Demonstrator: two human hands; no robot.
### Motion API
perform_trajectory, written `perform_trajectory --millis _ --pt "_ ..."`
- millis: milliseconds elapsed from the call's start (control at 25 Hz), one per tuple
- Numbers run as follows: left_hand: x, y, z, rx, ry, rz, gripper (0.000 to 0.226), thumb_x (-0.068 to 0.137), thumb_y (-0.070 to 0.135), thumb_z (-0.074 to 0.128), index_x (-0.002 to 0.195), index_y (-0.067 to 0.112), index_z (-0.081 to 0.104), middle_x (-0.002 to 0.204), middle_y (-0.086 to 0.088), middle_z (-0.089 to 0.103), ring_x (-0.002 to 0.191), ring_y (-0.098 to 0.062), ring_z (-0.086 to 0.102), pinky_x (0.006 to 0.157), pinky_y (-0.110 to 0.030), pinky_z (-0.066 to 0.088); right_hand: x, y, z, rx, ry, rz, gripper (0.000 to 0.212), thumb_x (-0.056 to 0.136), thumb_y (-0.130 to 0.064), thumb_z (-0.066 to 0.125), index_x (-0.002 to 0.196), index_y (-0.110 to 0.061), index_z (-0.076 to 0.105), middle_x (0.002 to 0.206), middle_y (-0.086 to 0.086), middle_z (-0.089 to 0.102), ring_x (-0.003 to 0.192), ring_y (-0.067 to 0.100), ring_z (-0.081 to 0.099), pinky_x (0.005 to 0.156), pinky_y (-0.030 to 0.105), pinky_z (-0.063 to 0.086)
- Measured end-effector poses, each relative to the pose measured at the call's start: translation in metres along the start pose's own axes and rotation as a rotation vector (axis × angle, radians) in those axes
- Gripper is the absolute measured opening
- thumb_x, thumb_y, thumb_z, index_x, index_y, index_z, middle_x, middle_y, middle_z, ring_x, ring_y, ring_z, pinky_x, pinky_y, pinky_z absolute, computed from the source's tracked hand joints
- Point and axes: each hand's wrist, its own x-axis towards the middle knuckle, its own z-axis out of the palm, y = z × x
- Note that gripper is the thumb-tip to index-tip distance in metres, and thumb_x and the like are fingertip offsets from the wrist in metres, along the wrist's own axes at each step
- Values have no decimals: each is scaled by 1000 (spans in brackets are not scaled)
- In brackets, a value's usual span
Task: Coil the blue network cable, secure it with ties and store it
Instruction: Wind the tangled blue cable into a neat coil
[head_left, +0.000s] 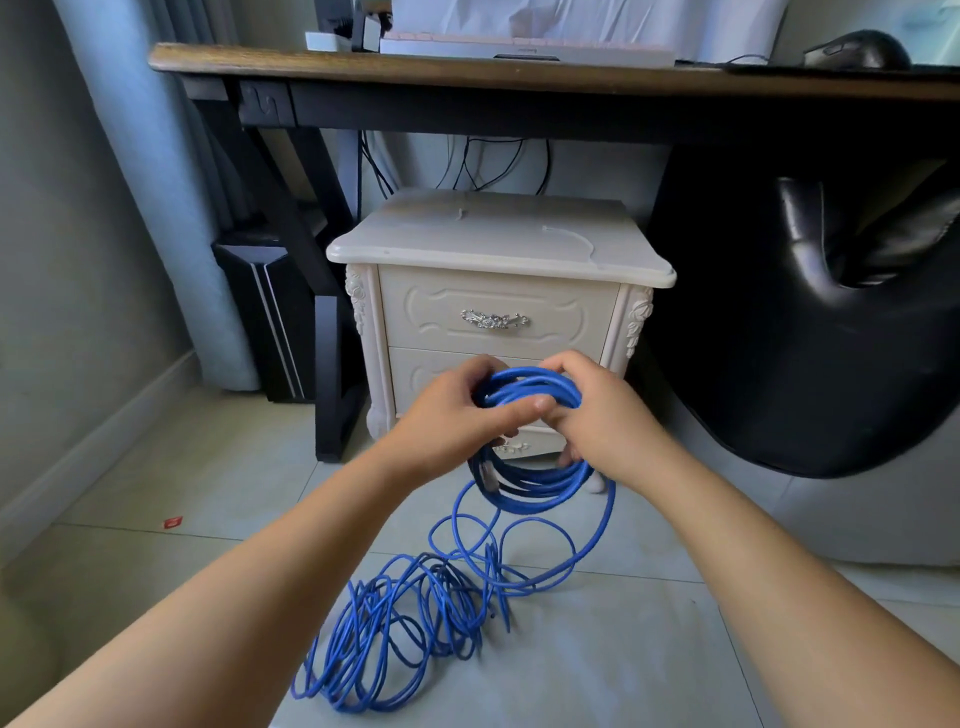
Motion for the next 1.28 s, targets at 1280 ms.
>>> perform_trajectory --millis 1280 --pt "1 4 7 -69 56 -21 32 87 35 69 109 14 61 90 -4 69 71 -9 67 74 -29 56 5 9 10 -124 91 -50 14 91 -17 53 95 -30 56 79 0 62 62 20 56 59 34 48"
